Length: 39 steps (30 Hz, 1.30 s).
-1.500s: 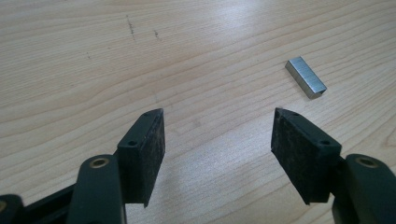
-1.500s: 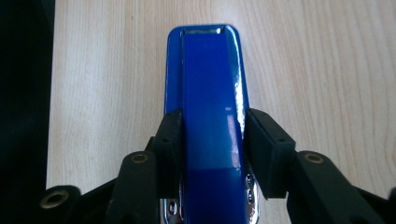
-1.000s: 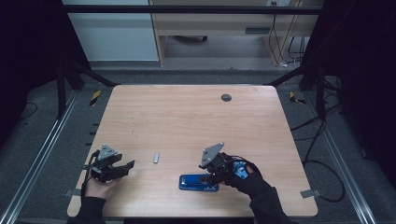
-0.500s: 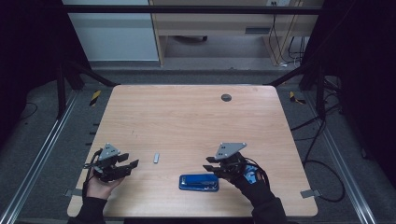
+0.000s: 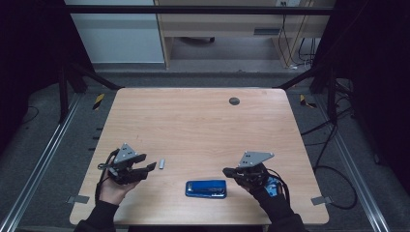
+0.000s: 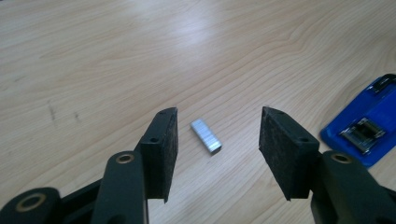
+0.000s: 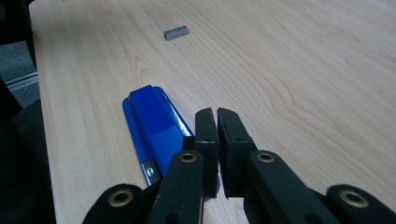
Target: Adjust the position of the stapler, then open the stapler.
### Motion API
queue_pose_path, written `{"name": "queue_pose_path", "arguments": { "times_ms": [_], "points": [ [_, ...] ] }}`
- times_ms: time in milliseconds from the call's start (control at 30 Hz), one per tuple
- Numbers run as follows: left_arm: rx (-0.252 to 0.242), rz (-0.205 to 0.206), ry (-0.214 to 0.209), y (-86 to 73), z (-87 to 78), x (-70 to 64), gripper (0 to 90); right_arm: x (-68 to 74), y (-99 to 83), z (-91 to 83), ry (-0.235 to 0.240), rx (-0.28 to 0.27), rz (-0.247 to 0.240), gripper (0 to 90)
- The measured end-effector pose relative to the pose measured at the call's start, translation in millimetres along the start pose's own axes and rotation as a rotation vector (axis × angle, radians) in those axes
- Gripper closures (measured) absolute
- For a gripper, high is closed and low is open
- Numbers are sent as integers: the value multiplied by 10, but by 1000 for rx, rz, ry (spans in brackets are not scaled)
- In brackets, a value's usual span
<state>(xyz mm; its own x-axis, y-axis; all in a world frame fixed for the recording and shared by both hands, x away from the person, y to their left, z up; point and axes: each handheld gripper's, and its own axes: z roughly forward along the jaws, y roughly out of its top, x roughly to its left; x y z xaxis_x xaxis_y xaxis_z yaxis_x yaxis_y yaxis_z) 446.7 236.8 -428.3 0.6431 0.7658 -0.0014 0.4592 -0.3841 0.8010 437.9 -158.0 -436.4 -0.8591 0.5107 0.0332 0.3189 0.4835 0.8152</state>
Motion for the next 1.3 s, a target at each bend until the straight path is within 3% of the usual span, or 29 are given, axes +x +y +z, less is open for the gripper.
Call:
{"name": "queue_pose_path", "arguments": {
  "times_ms": [300, 467, 733, 833, 1300],
  "points": [
    [-10, 61, -43, 199, 111, -265, 456, 20, -151, -79, -1, -11, 35, 900],
    [-10, 80, -63, 282, 166, -371, 452, 35, -233, -135, -31, -23, 55, 900],
    [-14, 104, -89, 372, 211, -490, 439, 82, -368, -188, -29, -25, 88, 900],
    [-18, 104, -95, 383, 224, -517, 422, 109, -397, -175, -23, -19, 89, 900],
    [19, 180, -154, 486, 352, -752, 408, 206, -466, -113, 14, 16, 77, 900]
  ]
}}
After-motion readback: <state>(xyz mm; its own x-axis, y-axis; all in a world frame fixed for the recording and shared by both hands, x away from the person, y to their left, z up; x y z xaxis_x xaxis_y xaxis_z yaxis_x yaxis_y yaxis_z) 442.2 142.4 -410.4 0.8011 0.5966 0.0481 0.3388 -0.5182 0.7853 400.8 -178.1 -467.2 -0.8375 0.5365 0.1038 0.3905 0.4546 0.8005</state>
